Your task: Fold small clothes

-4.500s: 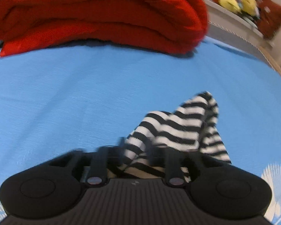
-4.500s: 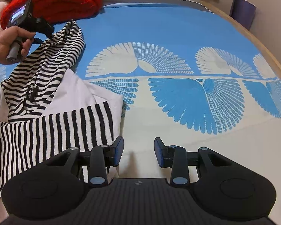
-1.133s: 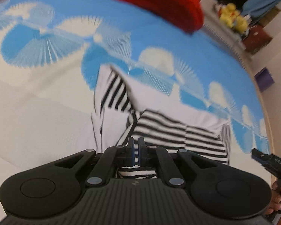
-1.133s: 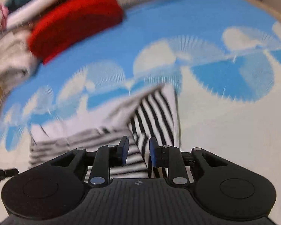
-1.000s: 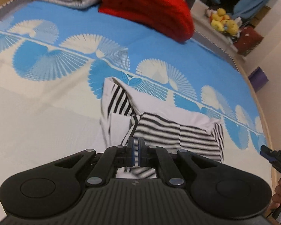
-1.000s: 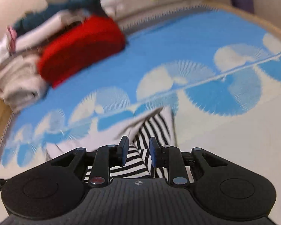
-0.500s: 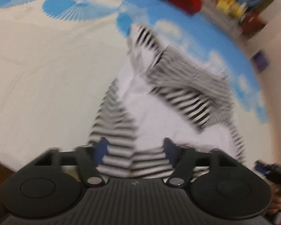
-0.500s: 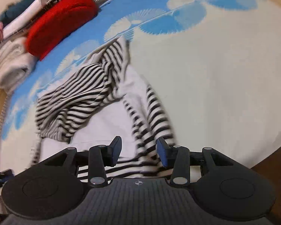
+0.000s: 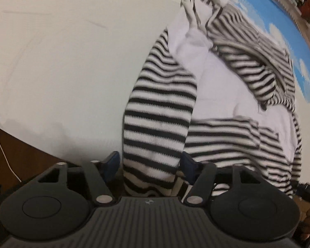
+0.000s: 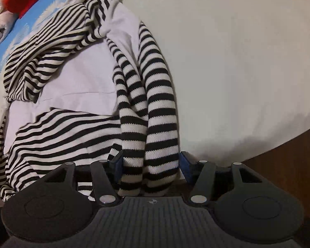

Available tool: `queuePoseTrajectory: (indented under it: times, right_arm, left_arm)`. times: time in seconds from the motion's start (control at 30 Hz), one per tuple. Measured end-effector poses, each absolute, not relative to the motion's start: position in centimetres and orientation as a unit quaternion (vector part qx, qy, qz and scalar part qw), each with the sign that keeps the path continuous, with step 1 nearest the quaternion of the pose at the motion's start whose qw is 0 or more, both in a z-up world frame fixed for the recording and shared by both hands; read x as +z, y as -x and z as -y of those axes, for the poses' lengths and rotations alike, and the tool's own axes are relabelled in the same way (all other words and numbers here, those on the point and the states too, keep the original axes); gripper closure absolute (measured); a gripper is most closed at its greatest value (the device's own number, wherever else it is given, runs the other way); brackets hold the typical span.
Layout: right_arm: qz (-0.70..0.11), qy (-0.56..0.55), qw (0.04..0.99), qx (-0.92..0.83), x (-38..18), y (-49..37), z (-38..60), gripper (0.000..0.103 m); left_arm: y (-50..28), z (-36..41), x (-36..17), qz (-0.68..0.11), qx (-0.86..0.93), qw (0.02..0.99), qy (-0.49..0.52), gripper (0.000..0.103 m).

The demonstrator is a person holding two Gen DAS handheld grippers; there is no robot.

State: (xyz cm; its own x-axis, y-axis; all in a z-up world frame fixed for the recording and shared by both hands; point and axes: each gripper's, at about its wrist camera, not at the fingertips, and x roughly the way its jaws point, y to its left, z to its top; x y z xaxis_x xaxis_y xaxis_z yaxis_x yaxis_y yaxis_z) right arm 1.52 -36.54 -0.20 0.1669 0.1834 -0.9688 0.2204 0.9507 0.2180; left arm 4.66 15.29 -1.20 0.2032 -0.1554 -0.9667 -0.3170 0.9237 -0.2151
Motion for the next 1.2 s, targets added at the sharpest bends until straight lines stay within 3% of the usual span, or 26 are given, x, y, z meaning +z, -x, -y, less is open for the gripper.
queuePoseTrajectory:
  times: [0.07, 0.13, 0.2, 0.23, 0.4, 0.53, 0.6, 0.67, 0.7, 0.83, 0.93, 1.0, 1.03, 1.07, 1.2]
  right_arm:
    - [-0.645, -0.158, 0.747, -0.014, -0.1, -1.5, 36.5, 0.046]
    - [-0.644, -0.158, 0.749, -0.016, 0.1, -1.4, 36.7, 0.055]
    - [-0.639, -0.173, 0.749, -0.003, 0.2, -1.4, 36.8, 0.087]
    - [-0.635, -0.183, 0.751, 0.005, 0.4, -1.4, 36.9, 0.090]
    - [-0.560, -0.236, 0.794, -0.001, 3.9, -0.7, 38.7, 0.092]
    - [-0.582, -0.222, 0.782, -0.029, 2.8, -0.6, 39.3, 0.092]
    - [-0.617, -0.204, 0.760, -0.027, 1.4, -0.8, 38.6, 0.087]
    - [-0.630, -0.182, 0.755, -0.032, 0.8, -0.6, 38.0, 0.074]
    - [-0.631, -0.174, 0.755, -0.035, 0.7, -0.7, 37.8, 0.068]
    - [-0.638, -0.171, 0.750, -0.034, 0.4, -0.6, 37.5, 0.066]
    - [-0.640, -0.157, 0.752, -0.026, 0.3, -0.6, 37.0, 0.065]
    - [-0.640, -0.157, 0.752, -0.018, 0.4, -0.6, 36.8, 0.073]
    - [-0.637, -0.164, 0.753, -0.008, 0.5, -0.5, 36.7, 0.080]
    - [-0.631, -0.173, 0.756, 0.000, 0.7, -0.6, 36.8, 0.092]
    - [-0.553, -0.232, 0.800, 0.005, 3.5, -0.3, 38.2, 0.093]
  left_arm:
    - [-4.3, -15.1, -1.7, -0.635, 0.059, 0.749, 0.182, 0.053]
    - [-4.2, -15.3, -2.0, -0.633, 0.060, 0.749, 0.184, 0.066]
    - [-4.2, -15.2, -2.3, -0.631, 0.052, 0.751, 0.186, 0.086]
    - [-4.3, -15.1, -2.3, -0.628, 0.044, 0.754, 0.187, 0.096]
    - [-3.1, -15.6, 1.7, -0.535, 0.025, 0.820, 0.201, 0.097]
    - [-3.0, -15.9, 0.7, -0.557, 0.048, 0.802, 0.210, 0.096]
    - [-3.4, -15.7, -0.3, -0.581, 0.046, 0.785, 0.208, 0.091]
    - [-3.5, -15.5, -0.9, -0.599, 0.044, 0.773, 0.205, 0.068]
    - [-3.5, -15.3, -1.1, -0.604, 0.046, 0.770, 0.200, 0.067]
    - [-3.3, -15.2, -2.1, -0.619, 0.050, 0.761, 0.187, 0.066]
    - [-3.3, -15.1, -2.5, -0.619, 0.049, 0.763, 0.182, 0.067]
    - [-3.4, -15.0, -2.6, -0.617, 0.044, 0.765, 0.179, 0.081]
    - [-3.4, -14.9, -2.5, -0.614, 0.035, 0.768, 0.181, 0.097]
    - [-3.3, -14.8, -2.2, -0.606, 0.034, 0.774, 0.180, 0.098]
    - [-2.9, -15.7, 0.3, -0.536, 0.043, 0.817, 0.209, 0.098]
